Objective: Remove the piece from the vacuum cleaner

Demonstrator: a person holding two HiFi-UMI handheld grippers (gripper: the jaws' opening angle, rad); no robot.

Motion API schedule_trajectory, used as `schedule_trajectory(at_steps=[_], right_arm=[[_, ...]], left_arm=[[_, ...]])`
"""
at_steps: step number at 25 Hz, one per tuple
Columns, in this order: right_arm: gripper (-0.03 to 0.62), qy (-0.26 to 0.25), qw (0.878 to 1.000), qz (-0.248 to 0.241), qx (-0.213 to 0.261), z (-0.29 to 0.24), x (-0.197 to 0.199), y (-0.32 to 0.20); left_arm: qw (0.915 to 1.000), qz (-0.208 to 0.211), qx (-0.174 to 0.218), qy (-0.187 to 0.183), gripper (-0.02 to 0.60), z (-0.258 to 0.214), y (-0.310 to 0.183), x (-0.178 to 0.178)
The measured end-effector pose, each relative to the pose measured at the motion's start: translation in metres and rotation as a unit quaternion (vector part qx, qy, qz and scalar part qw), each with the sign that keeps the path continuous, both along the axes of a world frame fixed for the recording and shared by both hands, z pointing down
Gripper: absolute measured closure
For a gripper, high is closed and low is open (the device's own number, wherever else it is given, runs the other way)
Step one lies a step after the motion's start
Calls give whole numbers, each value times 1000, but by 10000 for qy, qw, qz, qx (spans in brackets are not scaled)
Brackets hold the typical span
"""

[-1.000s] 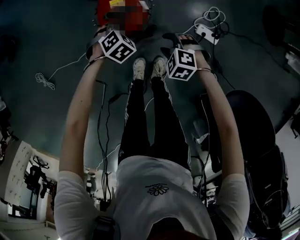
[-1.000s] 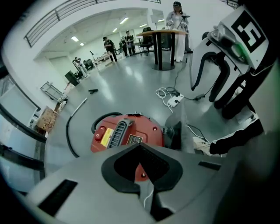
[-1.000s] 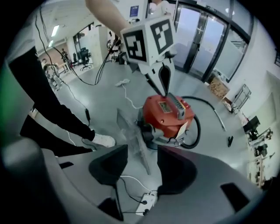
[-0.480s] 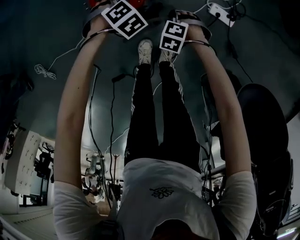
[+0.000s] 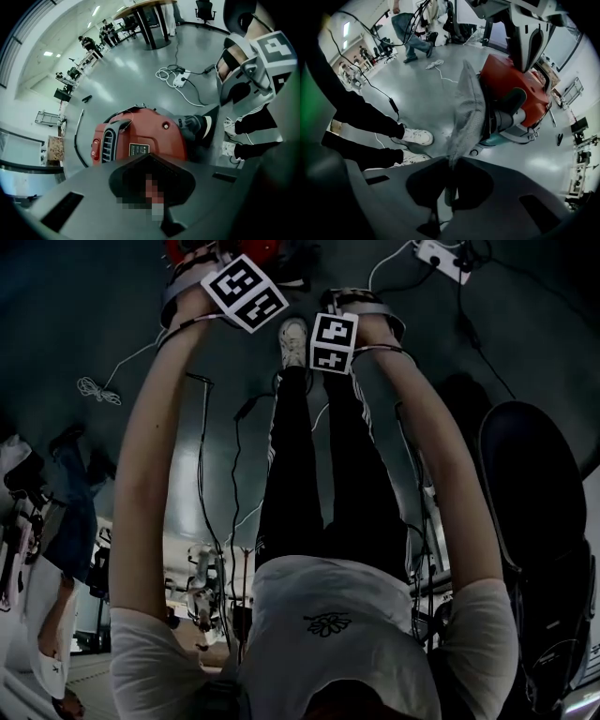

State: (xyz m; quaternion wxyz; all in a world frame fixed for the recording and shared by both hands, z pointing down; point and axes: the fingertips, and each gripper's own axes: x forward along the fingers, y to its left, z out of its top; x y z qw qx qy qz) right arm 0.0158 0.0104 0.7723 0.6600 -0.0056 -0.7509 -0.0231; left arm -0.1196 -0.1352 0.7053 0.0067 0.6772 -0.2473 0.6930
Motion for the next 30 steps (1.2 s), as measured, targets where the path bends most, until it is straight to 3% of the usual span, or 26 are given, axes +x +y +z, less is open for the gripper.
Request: schedule_trajectory(at_steps=[15,19,23,30], right_arm=[[571,-238,9996,-89,138,-22,-4,35],[571,-189,9991,274,-280,-6,0,43],[571,162,9988,-339,-326,0,0,52],[571,-165,9980,-528,-312,-16,-13,67]], left_arm=[[9998,-163,-34,-67,581,-1,7,8],[9995,-306,-119,-40,581,0,8,7],[9992,-365,-128,-40,581,2,11,7],[9989,-463,-94,51,581,-1,15,5]])
